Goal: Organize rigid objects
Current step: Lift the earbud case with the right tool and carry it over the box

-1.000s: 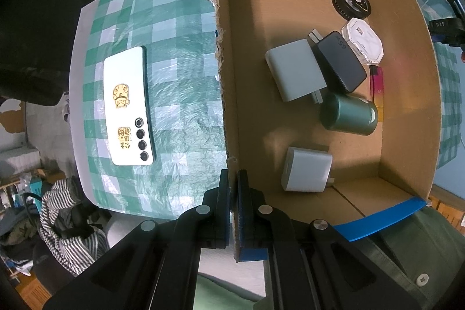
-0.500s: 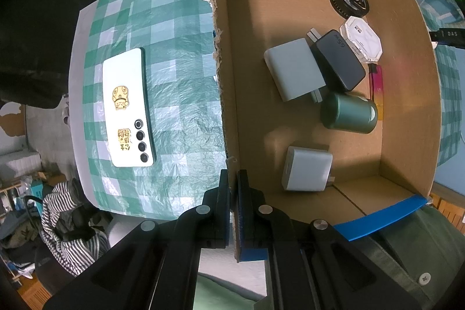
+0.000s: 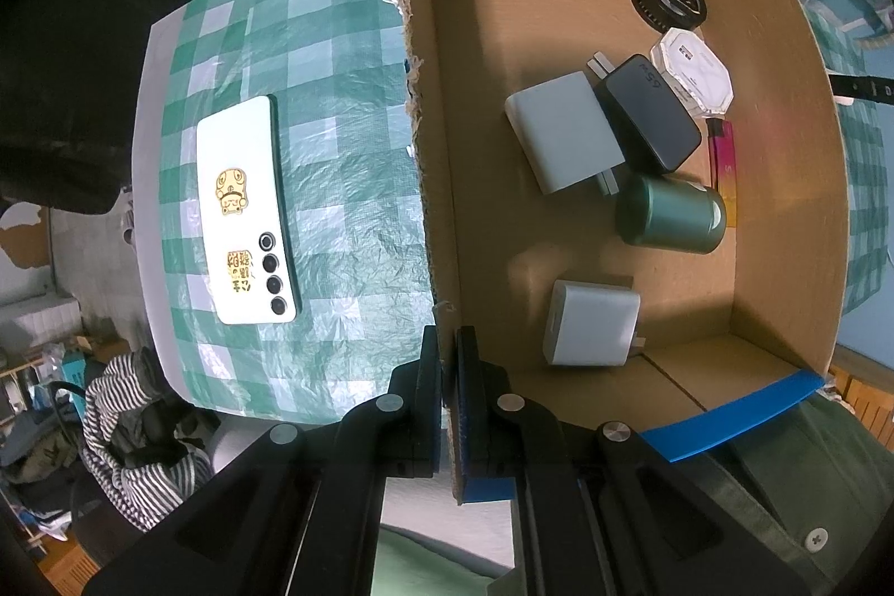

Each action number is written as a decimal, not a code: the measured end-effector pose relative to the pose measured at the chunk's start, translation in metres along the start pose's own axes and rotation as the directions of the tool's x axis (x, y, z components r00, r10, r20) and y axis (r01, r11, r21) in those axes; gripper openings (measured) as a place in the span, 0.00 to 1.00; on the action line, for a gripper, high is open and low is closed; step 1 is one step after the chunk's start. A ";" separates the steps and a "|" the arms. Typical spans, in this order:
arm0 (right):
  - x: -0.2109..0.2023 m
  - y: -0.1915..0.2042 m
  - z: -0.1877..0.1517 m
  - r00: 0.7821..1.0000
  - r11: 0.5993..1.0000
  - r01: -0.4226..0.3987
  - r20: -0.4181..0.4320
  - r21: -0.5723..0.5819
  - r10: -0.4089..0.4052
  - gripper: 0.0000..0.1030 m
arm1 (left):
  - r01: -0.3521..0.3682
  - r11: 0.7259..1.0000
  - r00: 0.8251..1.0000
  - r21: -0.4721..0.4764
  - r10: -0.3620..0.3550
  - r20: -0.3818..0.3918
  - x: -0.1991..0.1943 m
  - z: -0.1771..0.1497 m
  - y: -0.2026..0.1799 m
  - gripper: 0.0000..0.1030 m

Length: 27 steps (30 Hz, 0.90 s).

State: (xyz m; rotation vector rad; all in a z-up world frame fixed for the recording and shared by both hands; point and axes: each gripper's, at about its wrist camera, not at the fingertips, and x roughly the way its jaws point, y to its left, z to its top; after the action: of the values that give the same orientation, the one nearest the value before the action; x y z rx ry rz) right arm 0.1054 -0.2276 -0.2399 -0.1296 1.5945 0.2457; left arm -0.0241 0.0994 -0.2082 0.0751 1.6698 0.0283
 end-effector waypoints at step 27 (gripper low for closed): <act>-0.092 0.126 -0.016 0.987 0.954 -0.041 0.136 -0.297 0.084 0.35 | -0.001 1.000 1.000 0.015 0.001 0.005 -0.001 0.001 -0.001 0.04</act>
State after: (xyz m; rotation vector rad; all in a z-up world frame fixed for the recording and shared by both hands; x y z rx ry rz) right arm 0.0639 -0.1157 -0.1382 -0.2842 1.4089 0.5306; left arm -0.0232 0.0980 -0.2076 0.0874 1.6647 0.0167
